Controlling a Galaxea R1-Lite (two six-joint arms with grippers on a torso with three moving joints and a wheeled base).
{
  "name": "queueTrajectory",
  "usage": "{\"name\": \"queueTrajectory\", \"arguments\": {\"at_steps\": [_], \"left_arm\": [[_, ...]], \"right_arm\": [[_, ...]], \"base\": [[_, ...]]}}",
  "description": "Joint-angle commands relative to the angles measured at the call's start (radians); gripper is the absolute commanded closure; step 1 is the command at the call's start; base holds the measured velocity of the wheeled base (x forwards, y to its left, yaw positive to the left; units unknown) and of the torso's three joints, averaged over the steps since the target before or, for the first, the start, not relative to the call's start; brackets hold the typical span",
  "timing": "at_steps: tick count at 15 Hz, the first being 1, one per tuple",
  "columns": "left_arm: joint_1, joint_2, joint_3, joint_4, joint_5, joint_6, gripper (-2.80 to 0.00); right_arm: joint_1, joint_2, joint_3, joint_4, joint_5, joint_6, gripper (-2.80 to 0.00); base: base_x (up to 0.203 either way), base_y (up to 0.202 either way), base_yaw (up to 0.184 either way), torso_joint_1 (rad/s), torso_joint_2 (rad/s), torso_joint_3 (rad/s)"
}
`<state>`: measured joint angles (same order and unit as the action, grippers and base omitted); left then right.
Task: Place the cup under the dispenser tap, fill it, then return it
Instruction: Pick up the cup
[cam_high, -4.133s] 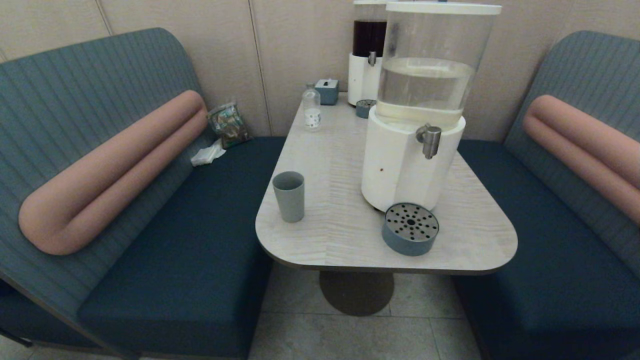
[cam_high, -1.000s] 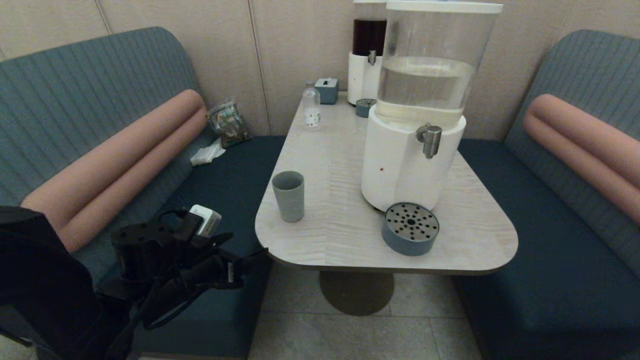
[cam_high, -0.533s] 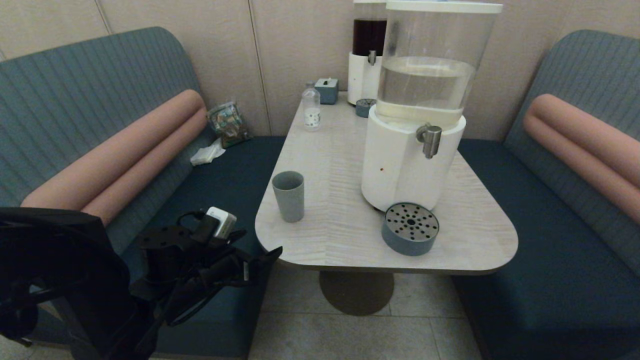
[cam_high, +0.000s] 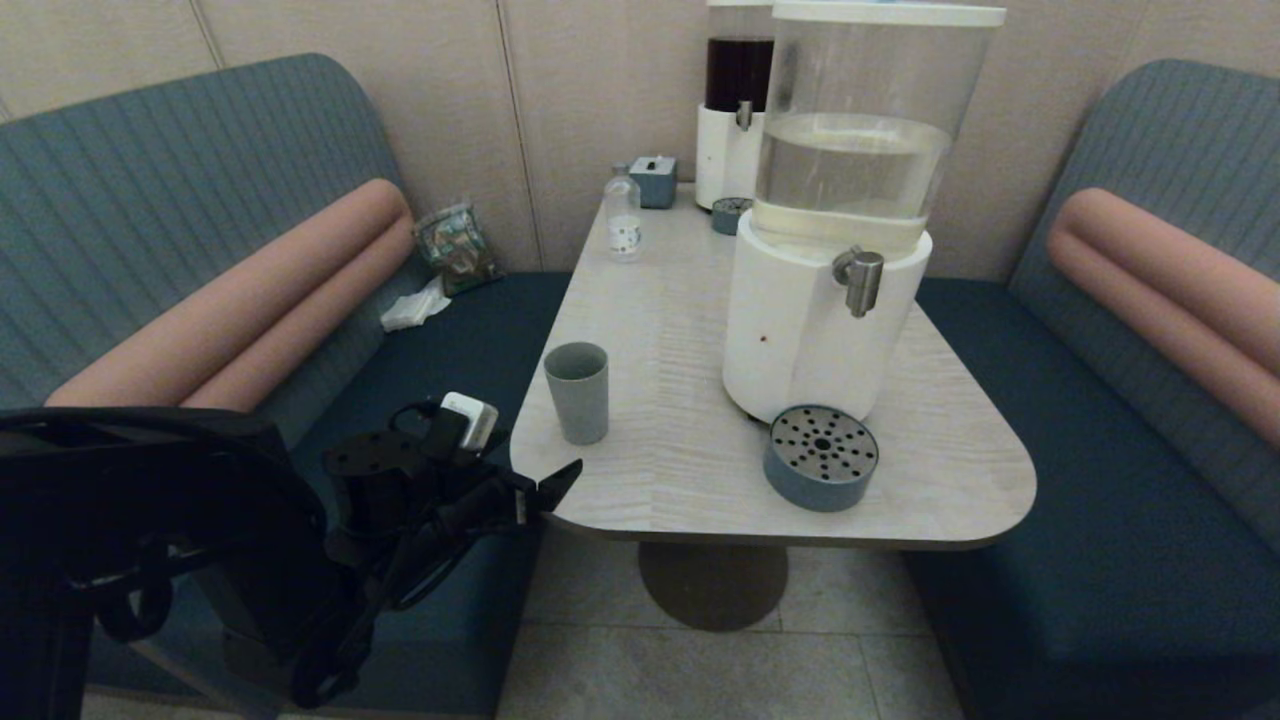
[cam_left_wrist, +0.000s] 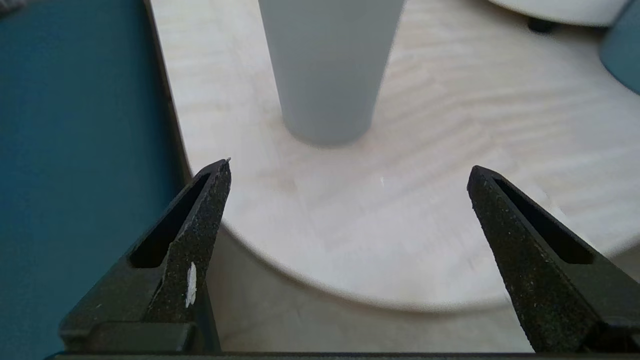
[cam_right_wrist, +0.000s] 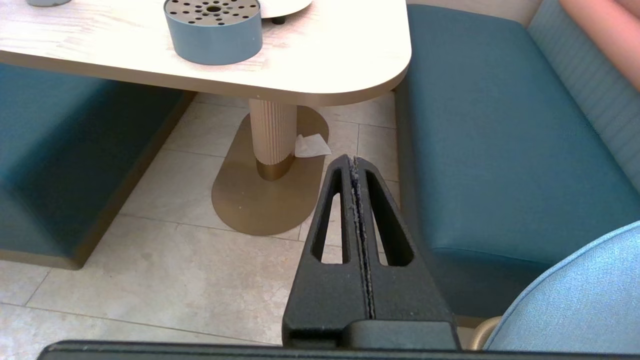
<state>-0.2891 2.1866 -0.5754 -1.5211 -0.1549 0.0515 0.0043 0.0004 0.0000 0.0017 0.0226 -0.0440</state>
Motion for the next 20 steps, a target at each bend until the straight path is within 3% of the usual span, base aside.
{"name": "queueTrajectory", "arguments": {"at_steps": [1, 20], "left_arm": [[-0.001, 0.028, -0.030, -0.008, 0.000, 0.001, -2.80], [-0.012, 0.166, -0.324, 0.003, 0.077, 0.002, -2.80]], "right_arm": [[0.000, -0.003, 0.000, 0.000, 0.000, 0.000, 0.00], [0.000, -0.003, 0.000, 0.000, 0.000, 0.000, 0.00]], "base": [[0.000, 0.000, 0.000, 0.000, 0.00, 0.000], [0.000, 0.000, 0.000, 0.000, 0.00, 0.000]]}}
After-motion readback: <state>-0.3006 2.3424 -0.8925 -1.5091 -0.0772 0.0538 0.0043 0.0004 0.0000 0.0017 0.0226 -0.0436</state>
